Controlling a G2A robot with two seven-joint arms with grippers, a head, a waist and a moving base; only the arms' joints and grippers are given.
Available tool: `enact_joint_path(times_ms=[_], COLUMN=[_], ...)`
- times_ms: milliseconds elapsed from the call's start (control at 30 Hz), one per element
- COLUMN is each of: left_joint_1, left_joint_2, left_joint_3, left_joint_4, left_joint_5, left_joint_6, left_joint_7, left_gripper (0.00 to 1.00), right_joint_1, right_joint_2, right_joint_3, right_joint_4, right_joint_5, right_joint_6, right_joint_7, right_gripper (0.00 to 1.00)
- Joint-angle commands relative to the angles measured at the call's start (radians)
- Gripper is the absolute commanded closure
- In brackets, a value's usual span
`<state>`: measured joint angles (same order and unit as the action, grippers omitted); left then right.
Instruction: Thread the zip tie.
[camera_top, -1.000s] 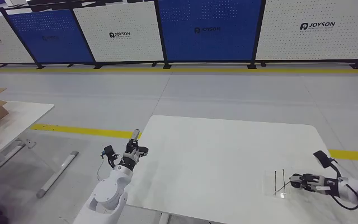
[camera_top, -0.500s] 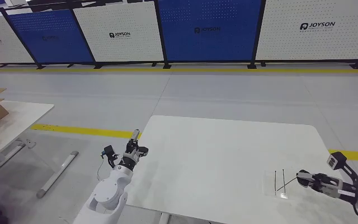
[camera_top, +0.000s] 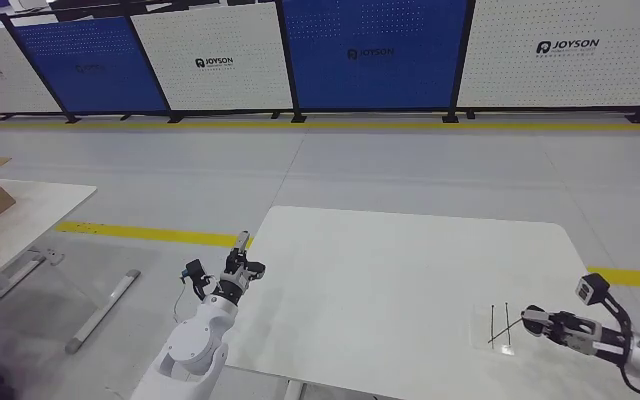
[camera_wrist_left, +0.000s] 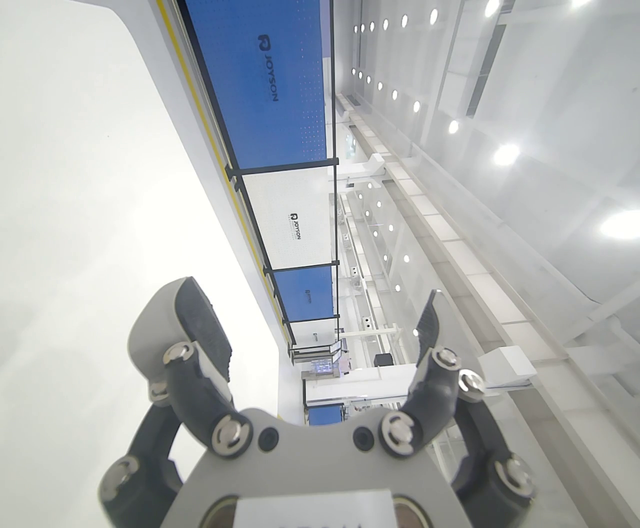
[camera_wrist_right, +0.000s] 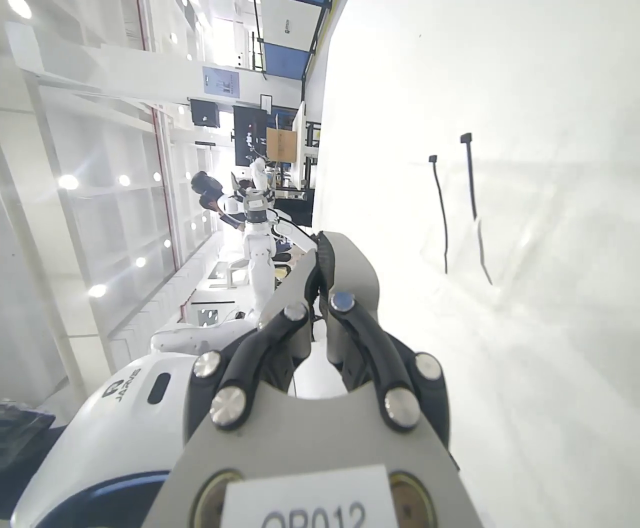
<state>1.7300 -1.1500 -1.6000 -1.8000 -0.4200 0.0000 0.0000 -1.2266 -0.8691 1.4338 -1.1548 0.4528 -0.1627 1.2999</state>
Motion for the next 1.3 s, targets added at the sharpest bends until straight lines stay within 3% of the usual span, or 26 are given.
enact_joint_path(times_ms=[0, 133, 300, 367, 767, 900, 1133, 1267], left_joint_1=[0.000, 0.000, 0.000, 0.000, 0.000, -0.027, -0.033, -0.047], left_joint_2=[0.000, 0.000, 0.000, 0.000, 0.000, -0.003, -0.003, -0.003], left_joint_3=[0.000, 0.000, 0.000, 0.000, 0.000, 0.020, 0.086, 0.136], left_joint_4=[0.000, 0.000, 0.000, 0.000, 0.000, -0.014, -0.134, -0.140], left_joint_5=[0.000, 0.000, 0.000, 0.000, 0.000, 0.010, 0.055, 0.114], left_joint_6=[0.000, 0.000, 0.000, 0.000, 0.000, 0.002, 0.090, 0.150], left_joint_7=[0.000, 0.000, 0.000, 0.000, 0.000, -0.019, -0.114, -0.142], left_gripper=[0.00, 0.00, 0.00, 0.00, 0.00, 0.00, 0.00, 0.00], right_joint_1=[-0.045, -0.181, -0.345, -0.386, -0.387, -0.387, -0.387, -0.387], right_joint_2=[-0.004, -0.006, -0.012, -0.014, -0.014, -0.014, -0.014, -0.014], right_joint_3=[0.008, 0.063, 0.108, 0.096, 0.094, 0.094, 0.094, 0.094], right_joint_4=[-0.047, -0.183, -0.369, -0.424, -0.429, -0.429, -0.429, -0.429], right_joint_5=[0.046, 0.164, 0.166, 0.158, 0.156, 0.156, 0.156, 0.156], right_joint_6=[0.005, -0.020, -0.087, -0.060, -0.050, -0.050, -0.050, -0.050], right_joint_7=[-0.071, -0.160, -0.354, -0.375, -0.373, -0.373, -0.373, -0.373], right_gripper=[1.00, 1.00, 1.00, 1.00, 1.00, 1.00, 1.00, 1.00])
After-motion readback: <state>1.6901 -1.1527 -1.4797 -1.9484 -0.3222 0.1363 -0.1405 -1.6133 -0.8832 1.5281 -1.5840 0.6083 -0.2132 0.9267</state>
